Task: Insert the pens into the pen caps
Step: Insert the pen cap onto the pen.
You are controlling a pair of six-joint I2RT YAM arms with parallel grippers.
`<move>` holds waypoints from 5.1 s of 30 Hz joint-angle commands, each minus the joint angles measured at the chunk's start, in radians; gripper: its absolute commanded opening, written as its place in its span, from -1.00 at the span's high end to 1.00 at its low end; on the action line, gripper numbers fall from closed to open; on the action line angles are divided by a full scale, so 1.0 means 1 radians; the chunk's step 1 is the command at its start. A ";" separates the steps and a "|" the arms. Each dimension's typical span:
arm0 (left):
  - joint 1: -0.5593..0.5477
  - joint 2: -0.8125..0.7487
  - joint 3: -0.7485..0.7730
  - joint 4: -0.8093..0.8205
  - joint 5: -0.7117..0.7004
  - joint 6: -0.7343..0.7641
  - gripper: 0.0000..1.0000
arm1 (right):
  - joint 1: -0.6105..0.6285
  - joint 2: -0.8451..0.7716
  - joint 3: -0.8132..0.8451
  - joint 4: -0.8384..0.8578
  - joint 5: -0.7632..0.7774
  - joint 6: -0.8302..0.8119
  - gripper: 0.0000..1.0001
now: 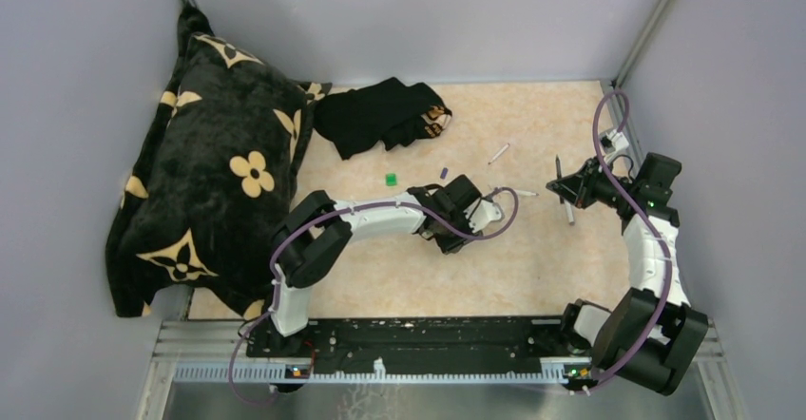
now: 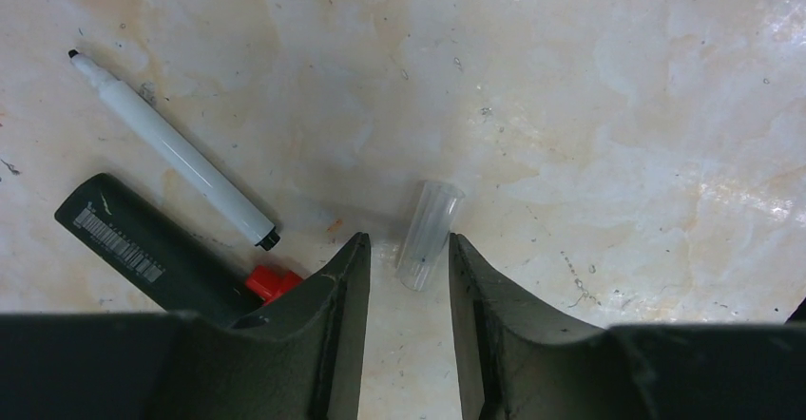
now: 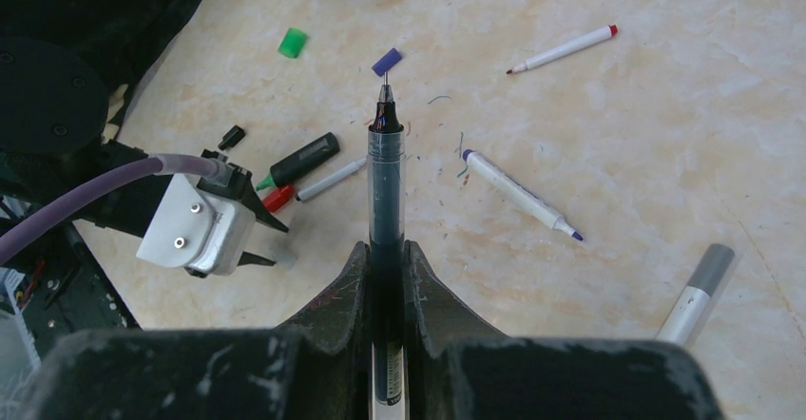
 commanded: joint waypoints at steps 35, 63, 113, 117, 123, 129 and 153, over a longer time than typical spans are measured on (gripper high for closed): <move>-0.044 -0.580 -0.518 0.600 -0.194 -0.591 1.00 | 0.179 -0.064 -0.035 -0.008 -0.189 -0.171 1.00; -0.030 -0.629 -0.767 1.765 -0.444 -0.955 1.00 | 0.707 -0.034 -0.140 0.529 -0.206 0.415 1.00; -0.043 -0.513 -0.781 1.827 -0.426 -1.011 1.00 | 0.708 -0.020 -0.131 0.642 -0.188 0.531 1.00; -0.044 -0.512 -0.782 1.828 -0.426 -1.014 1.00 | 0.706 -0.021 -0.132 0.651 -0.184 0.538 1.00; -0.044 -0.512 -0.786 1.830 -0.427 -1.019 1.00 | 0.704 -0.022 -0.132 0.660 -0.179 0.546 1.00; -0.045 -0.510 -0.786 1.830 -0.422 -1.023 1.00 | 0.699 -0.023 -0.132 0.662 -0.168 0.552 1.00; -0.044 -0.498 -0.792 1.831 -0.413 -1.036 1.00 | 0.691 -0.024 -0.136 0.695 -0.143 0.586 1.00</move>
